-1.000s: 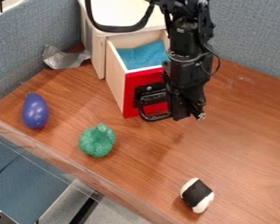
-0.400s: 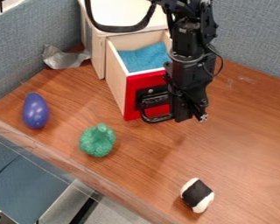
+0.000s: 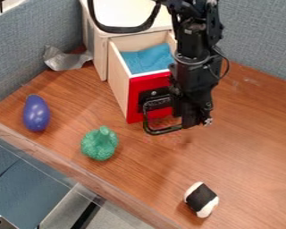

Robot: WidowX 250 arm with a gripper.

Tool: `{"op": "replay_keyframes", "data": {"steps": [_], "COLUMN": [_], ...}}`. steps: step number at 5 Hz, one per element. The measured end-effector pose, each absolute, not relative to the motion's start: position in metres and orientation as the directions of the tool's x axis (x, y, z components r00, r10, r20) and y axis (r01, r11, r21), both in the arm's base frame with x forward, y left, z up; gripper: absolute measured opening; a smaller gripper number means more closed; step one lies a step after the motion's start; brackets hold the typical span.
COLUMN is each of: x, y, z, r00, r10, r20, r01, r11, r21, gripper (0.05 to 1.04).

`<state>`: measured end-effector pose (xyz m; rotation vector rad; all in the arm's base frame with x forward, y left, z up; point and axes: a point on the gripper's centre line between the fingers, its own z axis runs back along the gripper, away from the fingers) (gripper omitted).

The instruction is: Open the drawer

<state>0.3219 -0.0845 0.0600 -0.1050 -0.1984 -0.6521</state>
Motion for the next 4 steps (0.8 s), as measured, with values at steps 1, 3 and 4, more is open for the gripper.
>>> {"op": "replay_keyframes", "data": {"steps": [1, 3, 4], "x": [0.321, 0.317, 0.305], "y": [-0.084, -0.081, -0.070], "z": [0.060, 0.099, 0.113], "r00": [0.772, 0.741, 0.749], "r10": [-0.599, -0.613, -0.608], "r20": [0.213, 0.275, 0.264], "r01": [0.619, 0.635, 0.626], "r11": [0.785, 0.773, 0.780], "r21": [-0.033, 0.011, 0.020], "gripper": [0.917, 1.007, 1.001]}}
